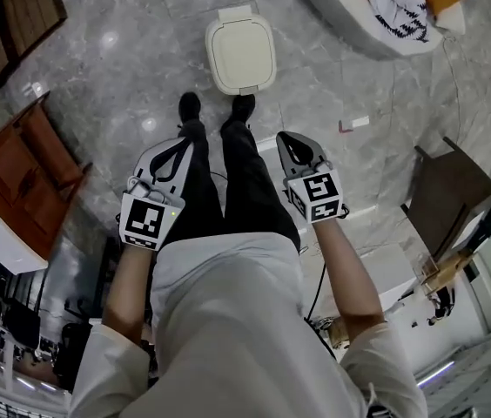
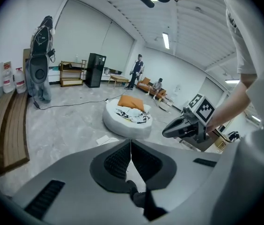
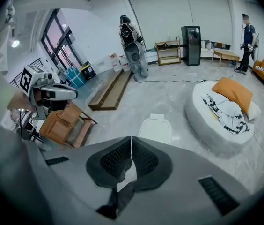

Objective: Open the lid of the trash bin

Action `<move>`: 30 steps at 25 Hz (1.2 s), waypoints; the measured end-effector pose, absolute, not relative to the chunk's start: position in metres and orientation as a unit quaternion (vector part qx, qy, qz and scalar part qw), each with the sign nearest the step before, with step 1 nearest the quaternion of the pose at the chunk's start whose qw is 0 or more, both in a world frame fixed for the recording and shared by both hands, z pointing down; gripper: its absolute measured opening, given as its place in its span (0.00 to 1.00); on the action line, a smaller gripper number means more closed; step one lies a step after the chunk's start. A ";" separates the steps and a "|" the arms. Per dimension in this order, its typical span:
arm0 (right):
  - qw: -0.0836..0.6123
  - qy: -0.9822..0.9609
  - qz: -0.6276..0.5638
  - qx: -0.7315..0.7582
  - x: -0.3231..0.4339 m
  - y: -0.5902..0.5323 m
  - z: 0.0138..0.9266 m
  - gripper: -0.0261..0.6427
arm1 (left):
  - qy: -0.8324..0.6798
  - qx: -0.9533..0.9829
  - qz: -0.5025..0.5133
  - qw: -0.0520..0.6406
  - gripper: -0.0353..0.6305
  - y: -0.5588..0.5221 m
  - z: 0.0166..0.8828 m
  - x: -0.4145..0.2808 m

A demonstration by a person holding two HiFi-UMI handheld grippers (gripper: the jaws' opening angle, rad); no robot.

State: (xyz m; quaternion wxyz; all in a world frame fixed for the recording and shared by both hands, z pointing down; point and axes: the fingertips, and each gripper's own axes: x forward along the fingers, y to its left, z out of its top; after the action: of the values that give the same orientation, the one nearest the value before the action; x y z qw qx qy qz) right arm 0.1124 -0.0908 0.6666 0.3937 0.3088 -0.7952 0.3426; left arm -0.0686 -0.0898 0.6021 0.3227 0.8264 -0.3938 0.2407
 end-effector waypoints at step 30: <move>0.454 -0.799 0.314 0.238 0.101 -0.082 0.853 0.08 | -0.444 0.771 0.232 0.393 0.08 -0.044 0.725 -0.050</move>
State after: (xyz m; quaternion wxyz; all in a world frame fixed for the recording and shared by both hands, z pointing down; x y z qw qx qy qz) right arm 0.1014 -0.0825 0.8533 0.4538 0.2380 -0.7993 0.3138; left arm -0.0496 -0.0444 0.7245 0.3932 0.7710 -0.4441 0.2317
